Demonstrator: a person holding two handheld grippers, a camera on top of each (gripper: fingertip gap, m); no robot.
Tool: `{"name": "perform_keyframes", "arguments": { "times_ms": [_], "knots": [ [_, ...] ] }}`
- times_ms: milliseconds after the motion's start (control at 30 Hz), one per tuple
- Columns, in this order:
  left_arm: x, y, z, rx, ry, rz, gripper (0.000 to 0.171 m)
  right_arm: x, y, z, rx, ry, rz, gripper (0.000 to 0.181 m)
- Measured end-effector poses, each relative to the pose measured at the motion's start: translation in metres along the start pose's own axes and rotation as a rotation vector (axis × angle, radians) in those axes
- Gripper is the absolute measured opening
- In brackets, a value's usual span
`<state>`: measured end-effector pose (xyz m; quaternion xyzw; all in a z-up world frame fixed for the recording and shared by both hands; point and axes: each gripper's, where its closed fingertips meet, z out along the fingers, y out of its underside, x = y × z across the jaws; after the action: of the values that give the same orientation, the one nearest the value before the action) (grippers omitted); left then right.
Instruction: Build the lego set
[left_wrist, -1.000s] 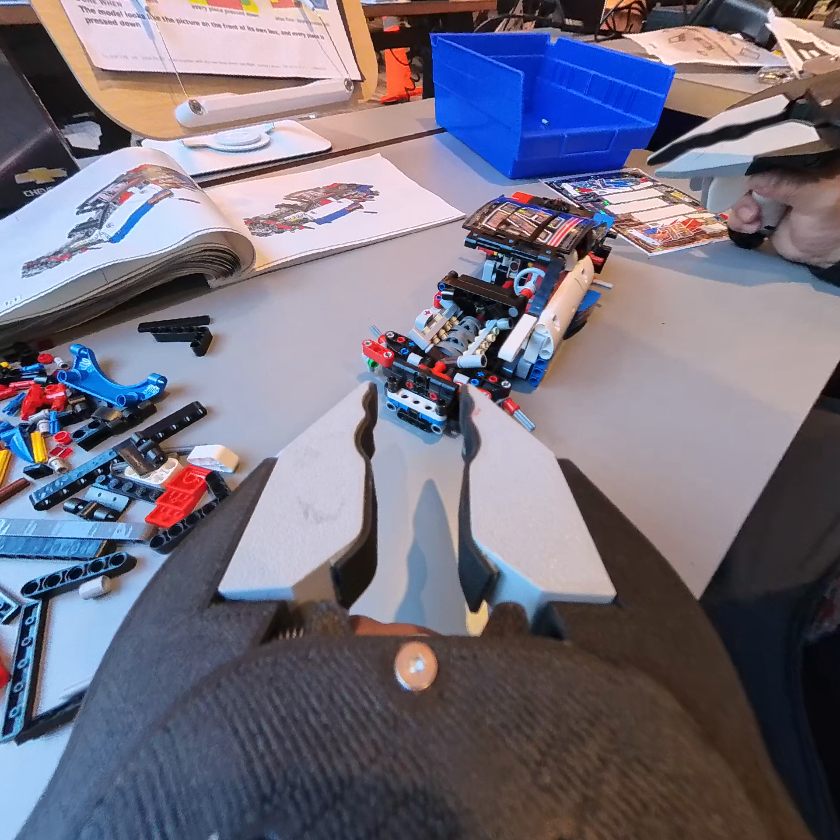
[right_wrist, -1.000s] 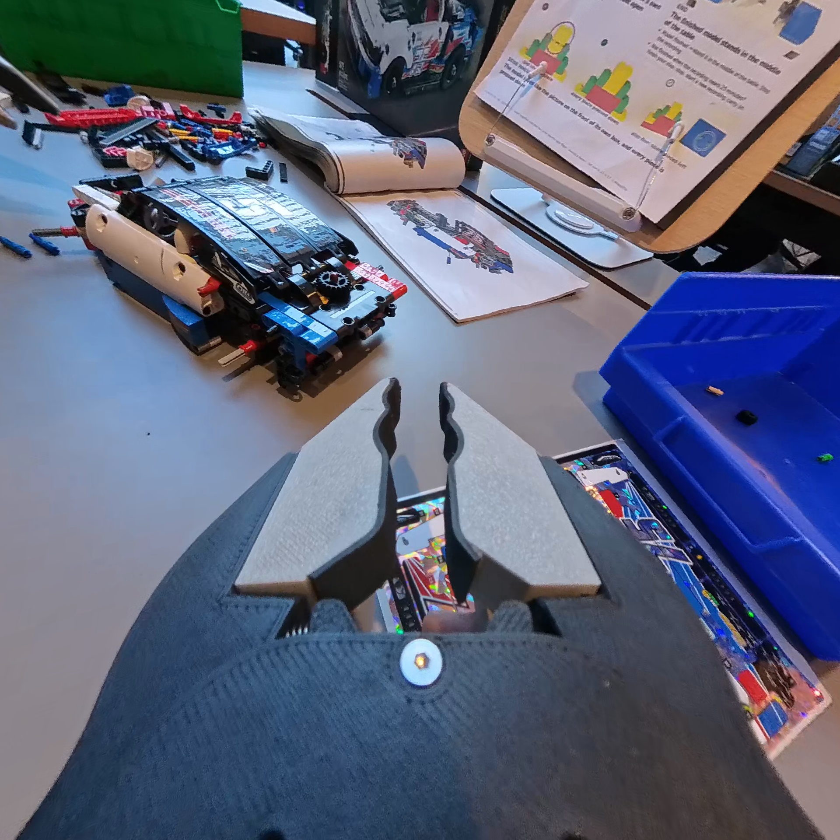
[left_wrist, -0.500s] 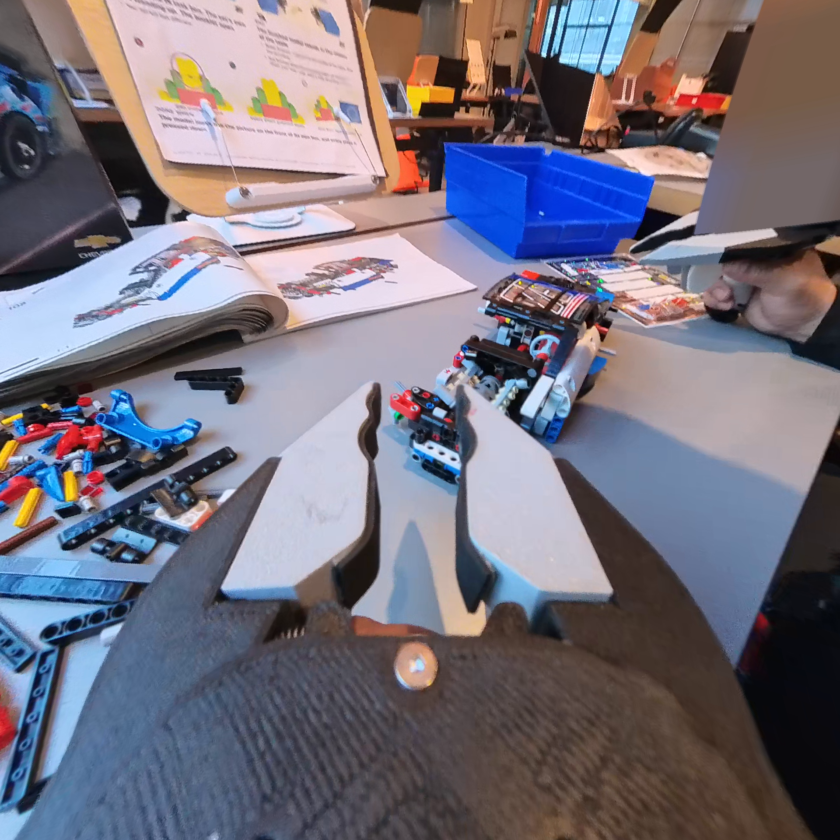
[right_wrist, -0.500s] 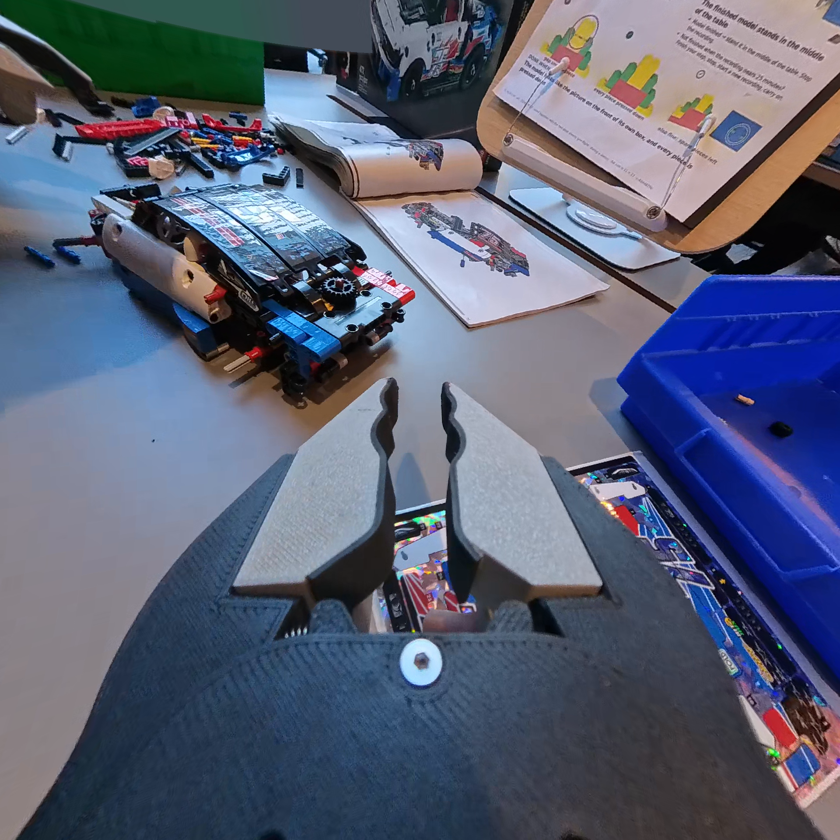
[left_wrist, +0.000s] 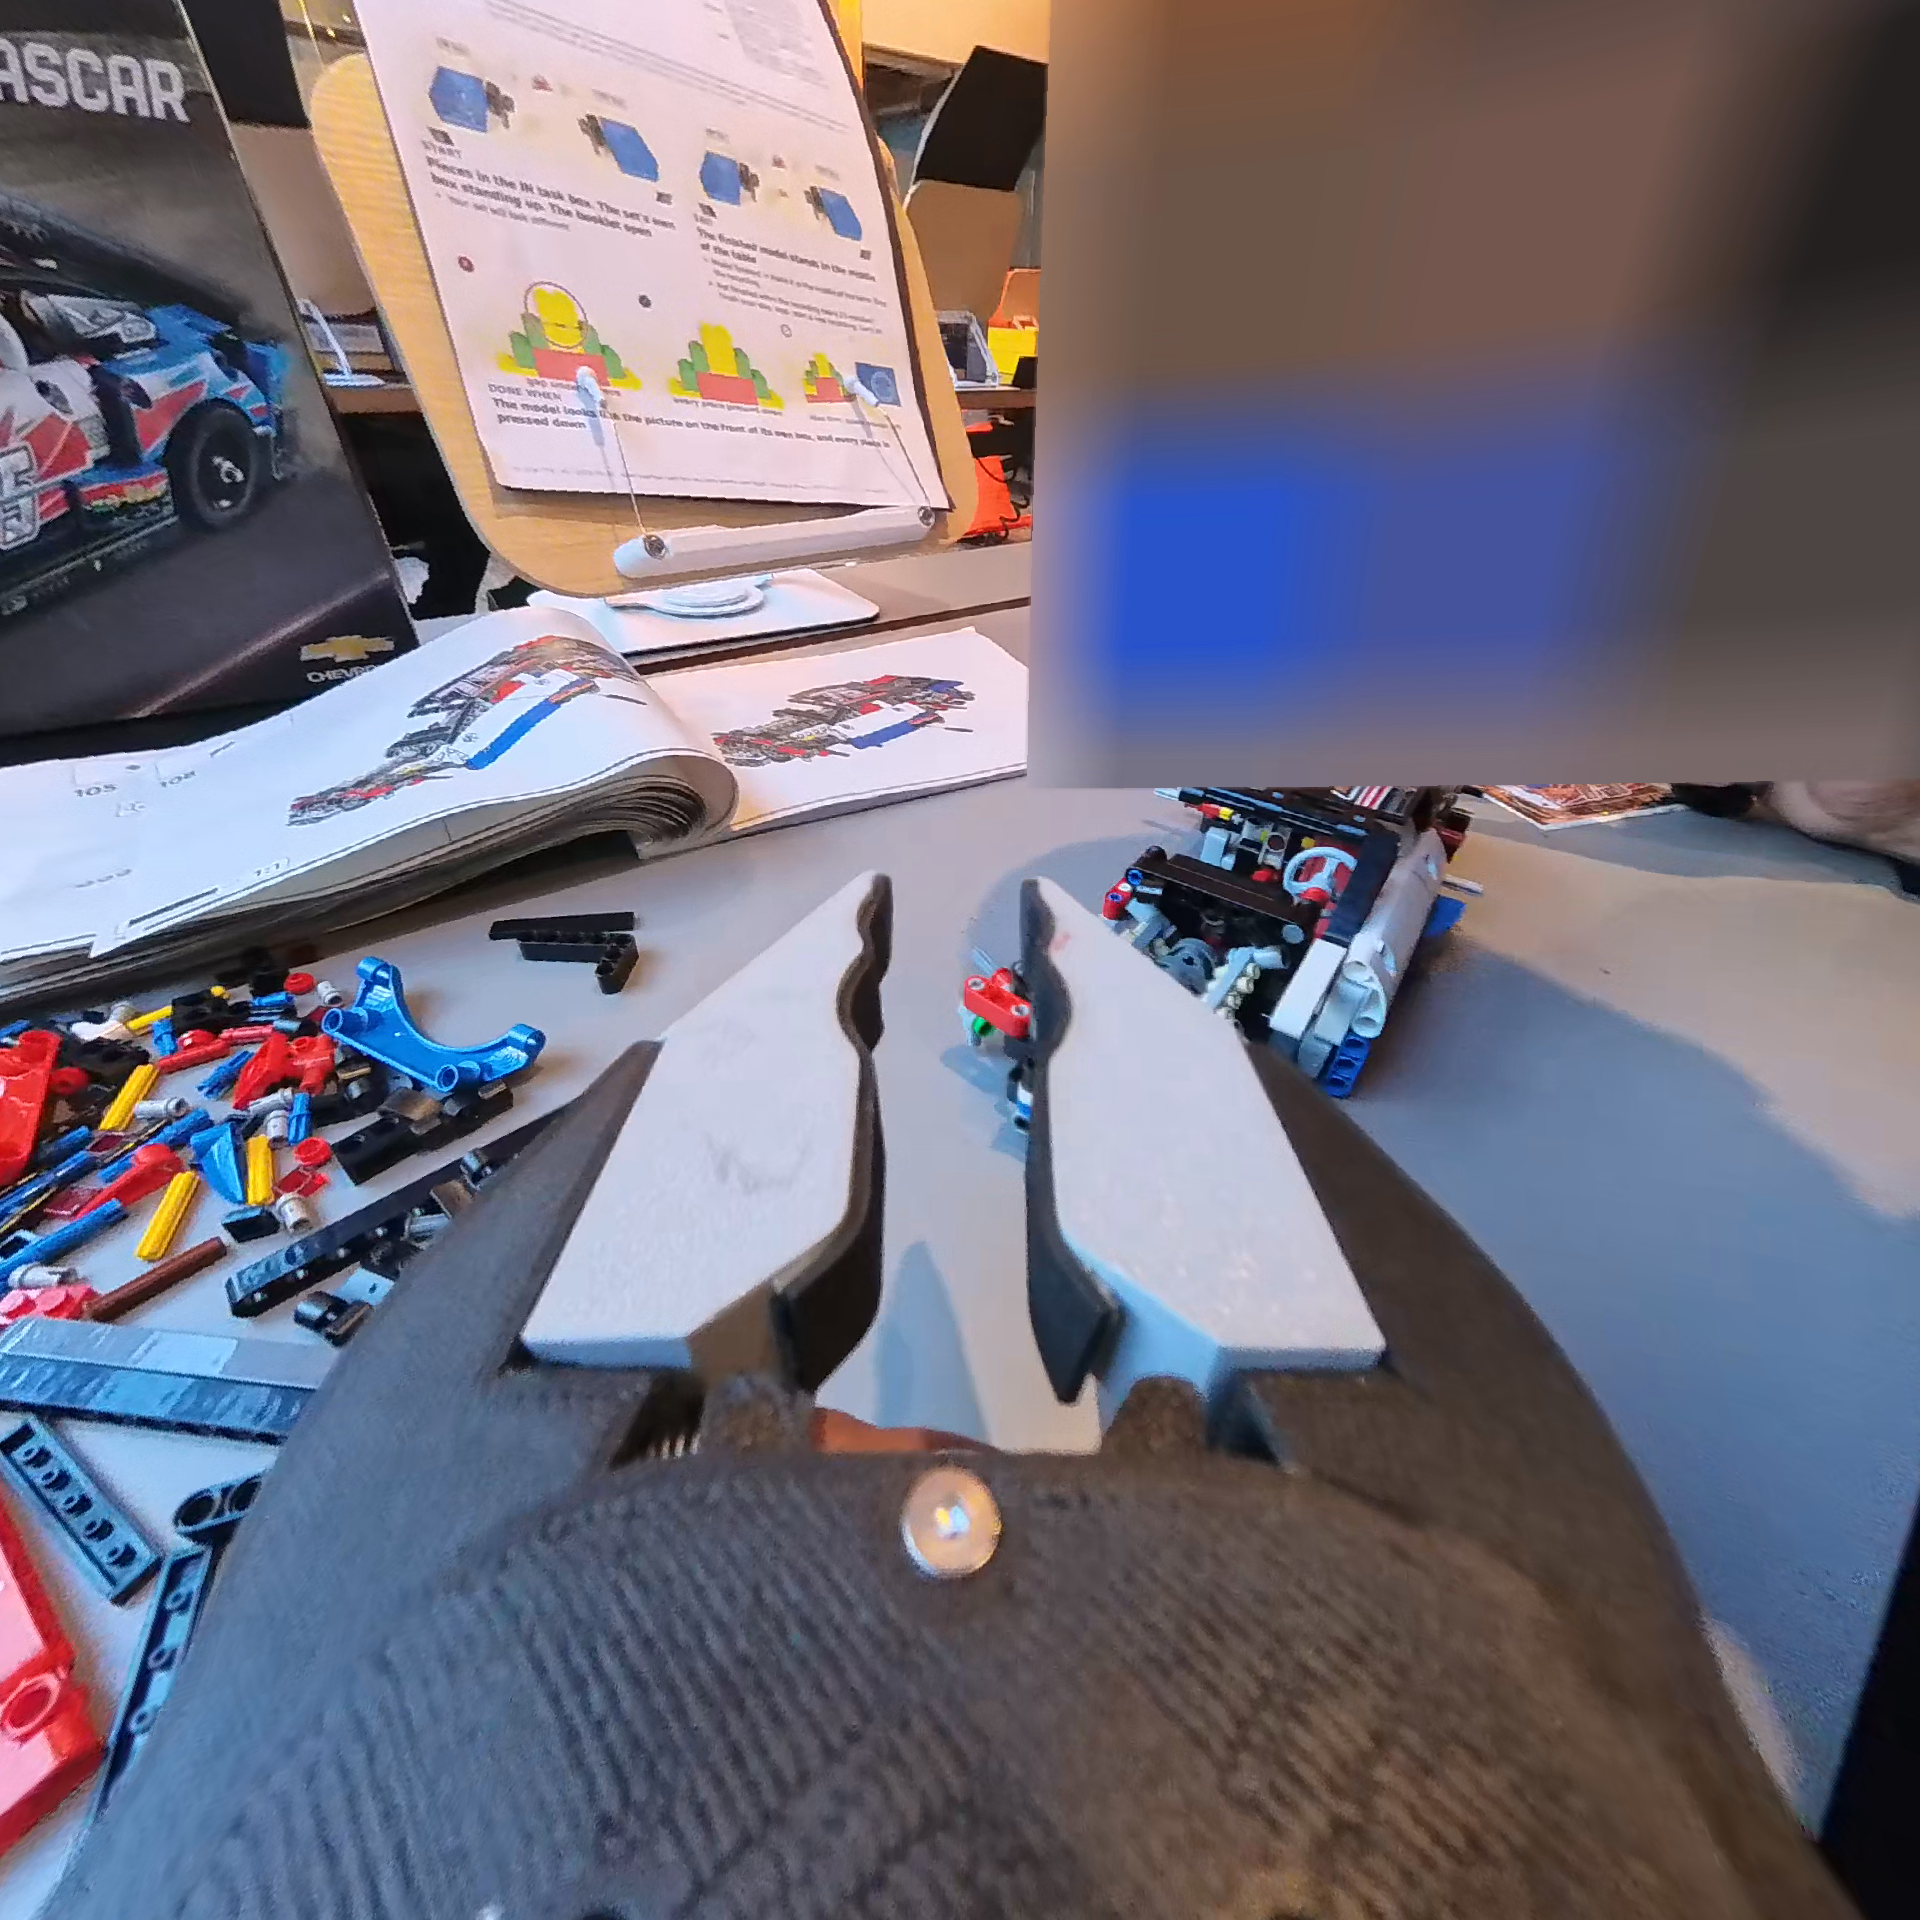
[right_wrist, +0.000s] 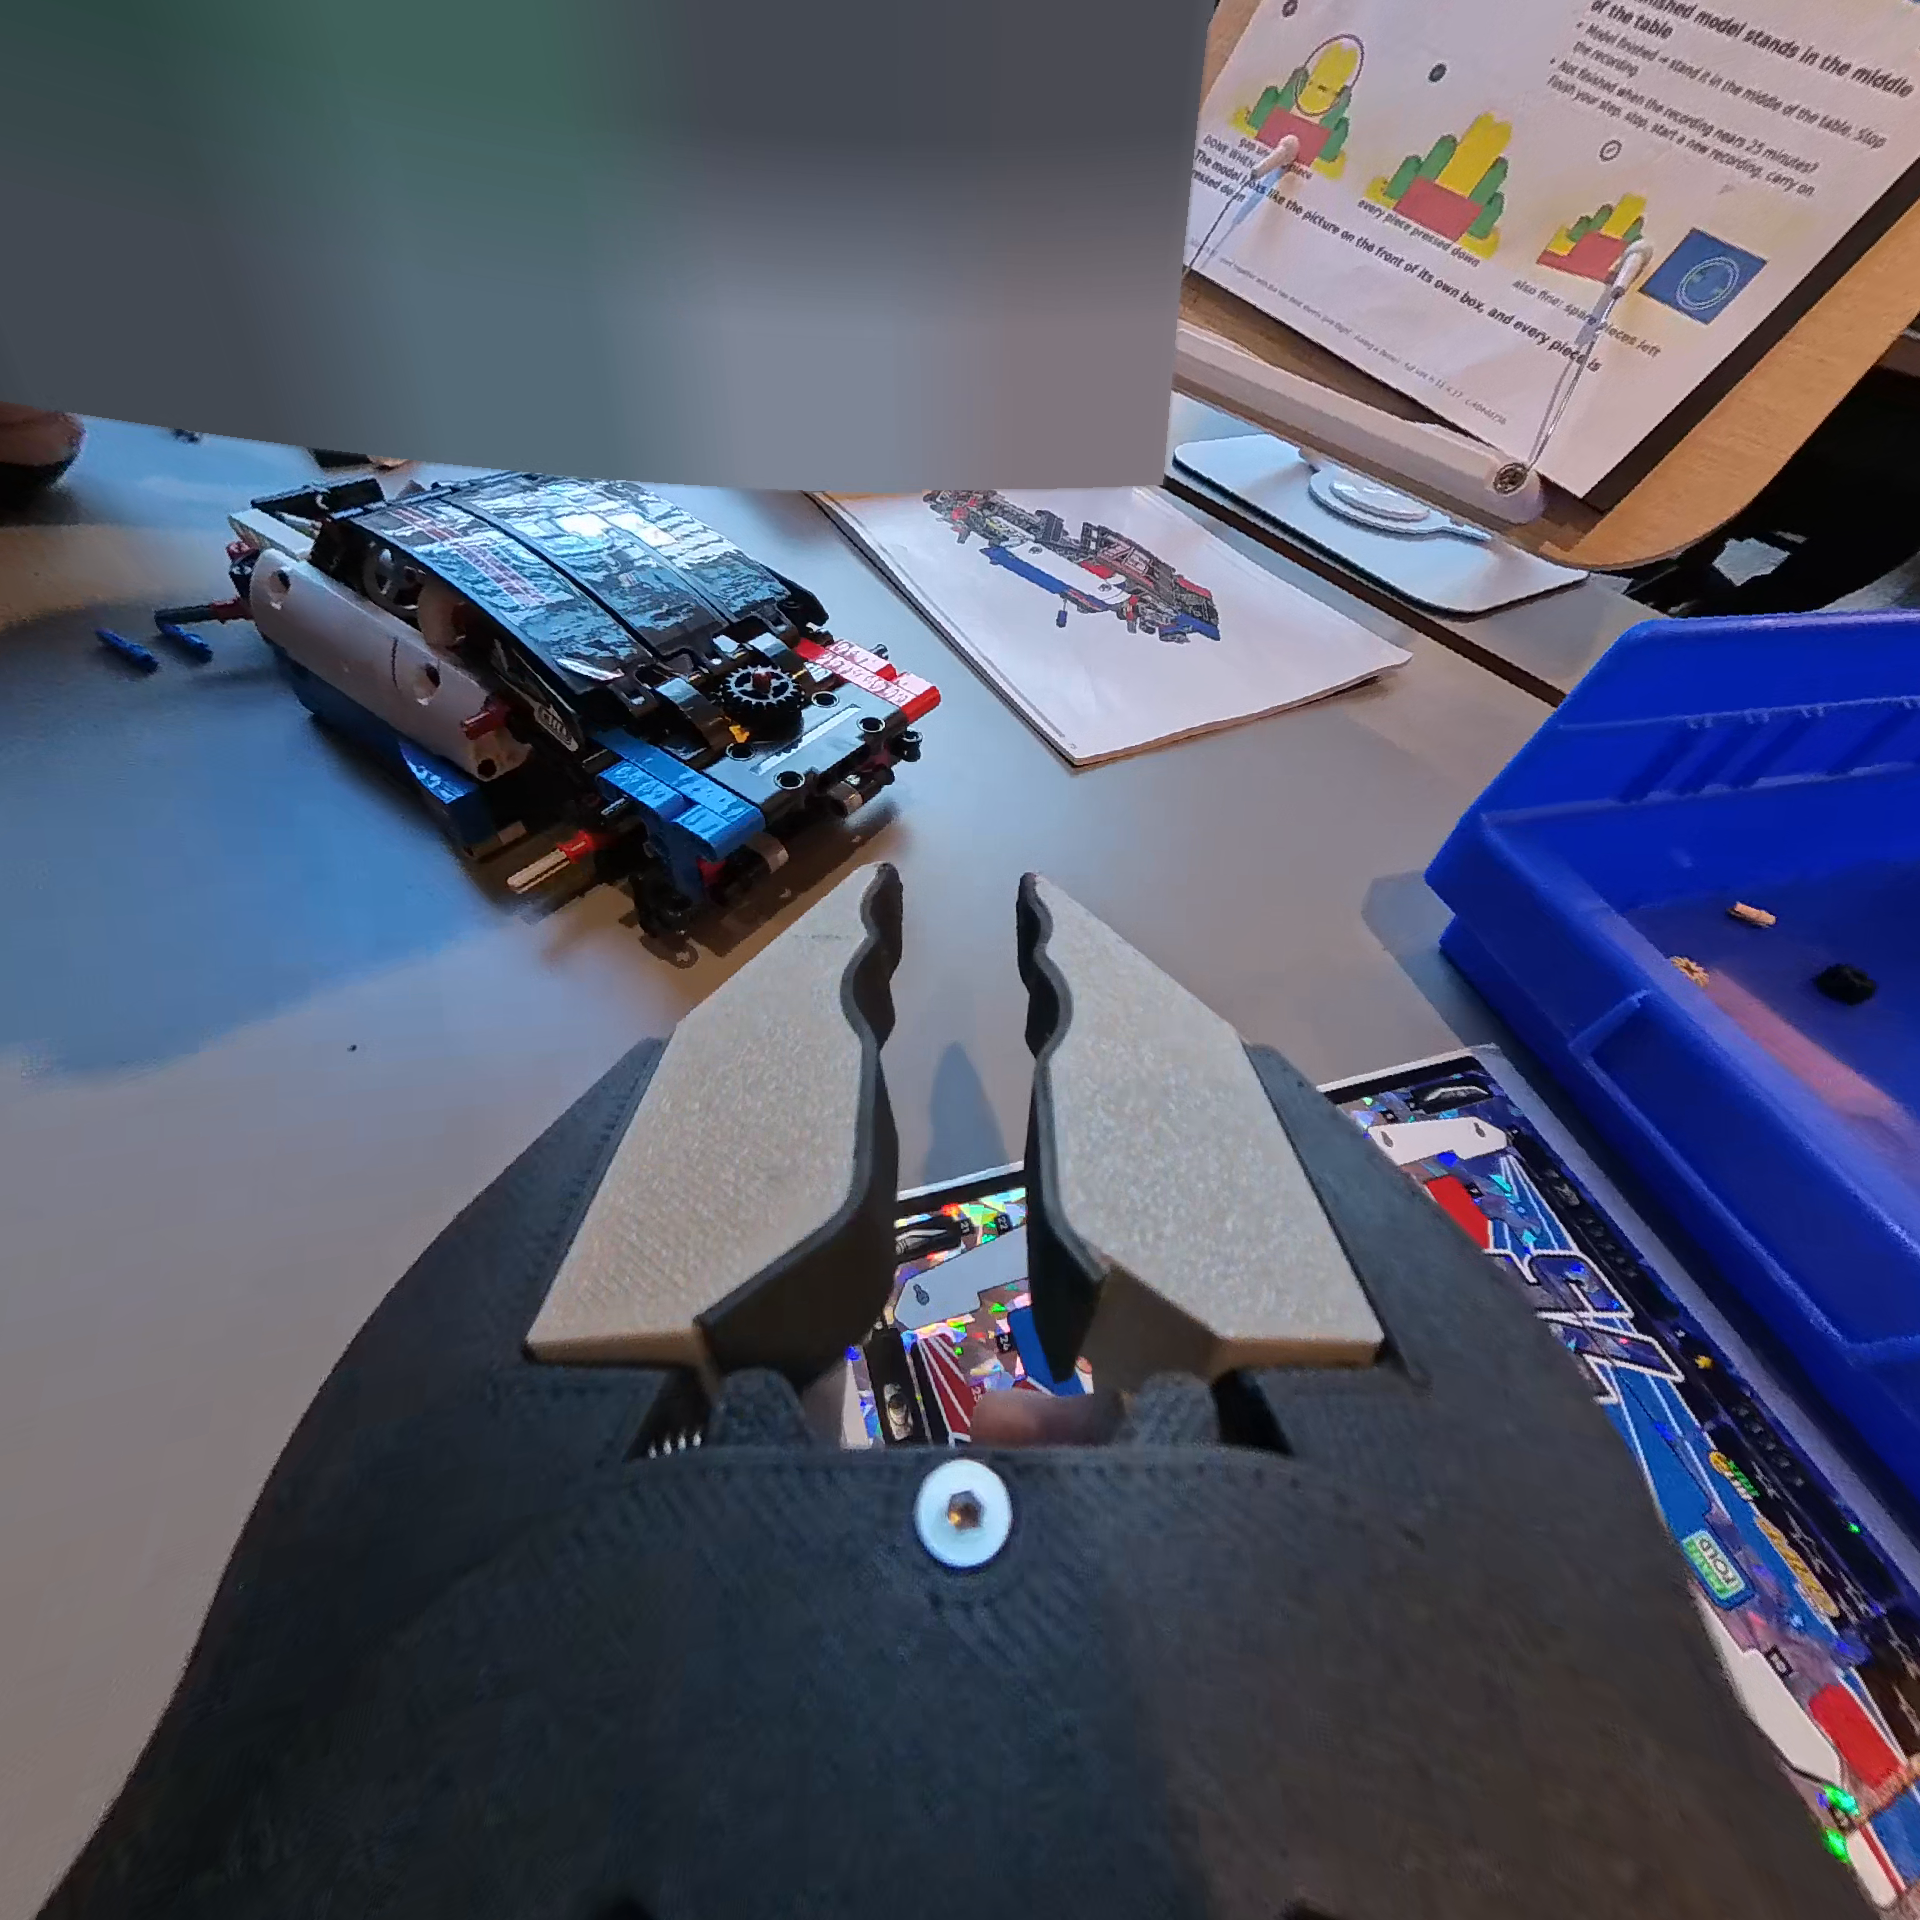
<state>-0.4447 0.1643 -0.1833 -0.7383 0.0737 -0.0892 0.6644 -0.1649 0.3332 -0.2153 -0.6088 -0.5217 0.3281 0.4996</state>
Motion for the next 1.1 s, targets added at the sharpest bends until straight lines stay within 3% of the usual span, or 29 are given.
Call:
{"name": "perform_keyframes", "arguments": {
  "times_ms": [433,600,767,833,1100],
  "knots": [
    [-0.003,-0.002,0.002,0.013,0.002,-0.010,0.021,-0.004,-0.003,0.001,0.013,-0.022,-0.008,0.021],
    [0.008,0.000,0.003,-0.001,0.077,0.003,0.023,-0.005,-0.006,0.000,0.023,-0.022,-0.012,0.022],
    [0.053,0.038,-0.010,-0.257,0.260,0.080,0.029,-0.013,-0.008,-0.004,0.025,-0.007,-0.066,0.022],
    [0.071,0.052,-0.020,-0.335,0.305,0.178,0.021,-0.014,-0.009,-0.005,0.027,0.006,-0.087,0.021],
    [0.097,0.081,-0.032,-0.511,0.328,0.297,0.016,-0.013,-0.009,-0.012,0.033,0.034,-0.080,0.021]
  ]
}}
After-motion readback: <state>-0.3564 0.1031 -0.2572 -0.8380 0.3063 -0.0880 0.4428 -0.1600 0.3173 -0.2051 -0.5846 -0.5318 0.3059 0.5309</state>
